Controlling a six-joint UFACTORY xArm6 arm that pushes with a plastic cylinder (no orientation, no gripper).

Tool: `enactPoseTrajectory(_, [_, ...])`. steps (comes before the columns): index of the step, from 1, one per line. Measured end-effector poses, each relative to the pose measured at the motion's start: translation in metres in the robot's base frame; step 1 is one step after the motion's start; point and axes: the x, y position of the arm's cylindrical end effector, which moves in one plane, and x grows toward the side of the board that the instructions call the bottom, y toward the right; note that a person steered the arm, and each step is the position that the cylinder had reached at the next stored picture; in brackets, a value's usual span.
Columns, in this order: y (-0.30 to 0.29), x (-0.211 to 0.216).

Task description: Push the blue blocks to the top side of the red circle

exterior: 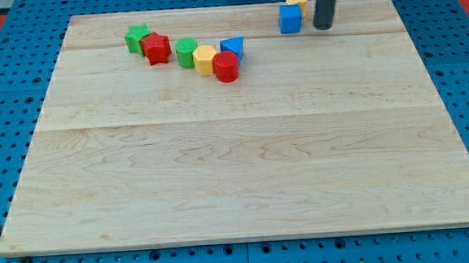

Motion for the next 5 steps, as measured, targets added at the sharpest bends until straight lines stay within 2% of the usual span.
enactPoseTrajectory(1, [-0.036, -0.025])
enactPoseTrajectory(3, [-0.099, 0.032])
enactPoseTrajectory(4, [-0.119, 0.028])
enactPoseTrajectory(5, [-0.095, 0.019])
